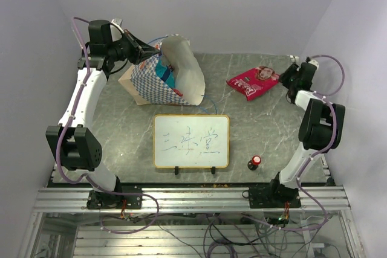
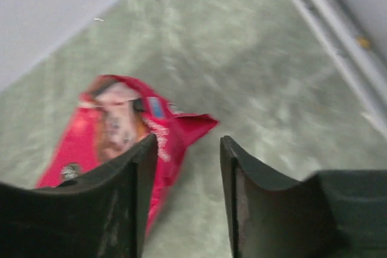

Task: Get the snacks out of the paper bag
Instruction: Place the snack at the center of the board.

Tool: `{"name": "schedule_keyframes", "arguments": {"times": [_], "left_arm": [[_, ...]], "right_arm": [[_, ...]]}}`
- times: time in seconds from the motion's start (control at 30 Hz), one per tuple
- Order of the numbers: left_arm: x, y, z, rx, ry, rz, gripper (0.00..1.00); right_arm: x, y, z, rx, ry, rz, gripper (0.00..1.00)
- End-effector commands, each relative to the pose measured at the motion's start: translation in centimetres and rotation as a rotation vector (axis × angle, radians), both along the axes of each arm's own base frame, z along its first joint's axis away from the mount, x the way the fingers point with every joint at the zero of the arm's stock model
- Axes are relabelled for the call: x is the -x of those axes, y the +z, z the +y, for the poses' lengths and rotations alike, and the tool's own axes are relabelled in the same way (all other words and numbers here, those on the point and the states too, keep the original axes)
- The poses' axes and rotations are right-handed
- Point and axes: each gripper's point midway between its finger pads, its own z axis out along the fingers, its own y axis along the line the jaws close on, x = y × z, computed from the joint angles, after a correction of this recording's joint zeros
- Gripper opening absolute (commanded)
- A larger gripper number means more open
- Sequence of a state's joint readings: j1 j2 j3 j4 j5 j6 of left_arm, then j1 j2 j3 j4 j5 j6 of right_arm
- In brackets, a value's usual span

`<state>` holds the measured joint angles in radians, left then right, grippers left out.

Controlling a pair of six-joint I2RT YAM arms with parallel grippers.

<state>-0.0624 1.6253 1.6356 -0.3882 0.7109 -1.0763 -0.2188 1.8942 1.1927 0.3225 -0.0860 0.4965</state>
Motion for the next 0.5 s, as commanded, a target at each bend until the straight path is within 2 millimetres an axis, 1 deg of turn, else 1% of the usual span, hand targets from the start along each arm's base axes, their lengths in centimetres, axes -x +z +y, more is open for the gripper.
{"name": "schedule_keyframes", "arguments": {"times": [0.0,0.07,0.13,0.2,0.27,0.33,0.4,0.47], "left_arm": [[0.4,0.8,0.1,-0.016,-0.023,-0.030,0.07],[0.3,0.7,0.1,-0.014,-0.026,-0.027,0.07],[0.1,0.9,0.1,-0.016,-0.025,-0.035,0.07],[-0.3,1.1,0.1,-0.025,-0.029,-0.042,0.07],[-0.7,1.2,0.1,-0.039,-0.030,-0.047,0.07],[-1.1,1.3,0.1,-0.044,-0.030,-0.053,0.07],[-1.3,1.4,0.1,-0.039,-0.029,-0.055,0.07],[-1.4,1.6,0.1,-0.032,-0.024,-0.062,0.07]], "right_arm": [[3.4,0.2,-3.1,0.233,0.008,0.097,0.51],[5.3,-0.1,-2.5,0.250,0.035,0.134,0.54],[6.9,0.2,-1.3,0.210,0.050,0.133,0.56],[7.7,0.5,1.0,0.163,0.099,0.146,0.56],[7.9,1.5,4.0,0.154,0.174,0.153,0.59],[7.8,3.2,7.3,0.178,0.242,0.135,0.66],[7.8,4.9,10.0,0.197,0.299,0.114,0.71],[8.0,5.7,12.4,0.179,0.354,0.100,0.73]]}}
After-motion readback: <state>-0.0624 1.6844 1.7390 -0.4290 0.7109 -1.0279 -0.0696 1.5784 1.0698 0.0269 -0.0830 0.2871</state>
